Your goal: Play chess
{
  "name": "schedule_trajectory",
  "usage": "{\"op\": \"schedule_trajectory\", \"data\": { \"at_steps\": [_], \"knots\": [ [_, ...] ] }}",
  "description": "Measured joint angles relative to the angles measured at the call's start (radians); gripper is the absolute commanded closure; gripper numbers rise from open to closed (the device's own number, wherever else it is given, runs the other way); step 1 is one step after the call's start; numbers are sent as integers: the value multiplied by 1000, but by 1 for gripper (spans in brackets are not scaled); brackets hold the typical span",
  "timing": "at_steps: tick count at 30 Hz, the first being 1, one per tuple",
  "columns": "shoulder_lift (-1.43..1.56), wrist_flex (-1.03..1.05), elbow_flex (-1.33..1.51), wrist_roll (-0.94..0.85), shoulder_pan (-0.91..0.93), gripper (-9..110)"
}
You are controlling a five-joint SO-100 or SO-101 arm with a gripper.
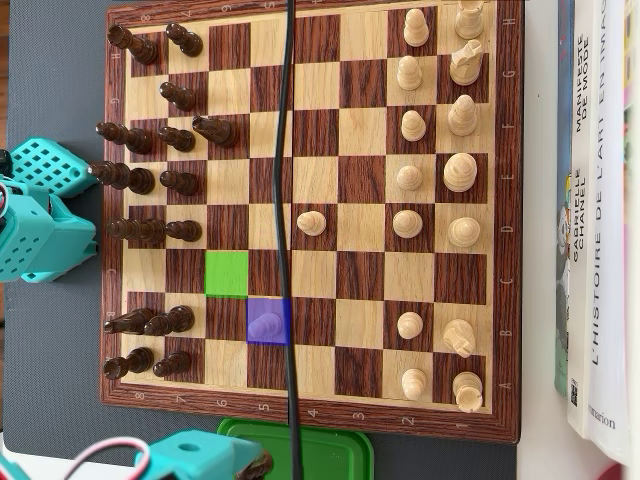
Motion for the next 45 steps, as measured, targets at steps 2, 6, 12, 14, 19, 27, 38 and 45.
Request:
{"op": "schedule_trajectory", "data": {
  "at_steps": [2, 6, 12, 14, 19, 27, 38, 45],
  "knots": [
    [-5, 0, -5, 0, 2, 98],
    [-5, 0, -5, 0, 2, 89],
    [-5, 0, -6, -41, 2, 87],
    [-5, 0, -6, -46, 2, 87],
    [-5, 0, -6, -54, 2, 87],
    [121, 23, 32, -54, -23, 93],
    [535, 25, 350, 98, -204, 94],
    [667, 25, 508, 170, -310, 92]
  ]
}}
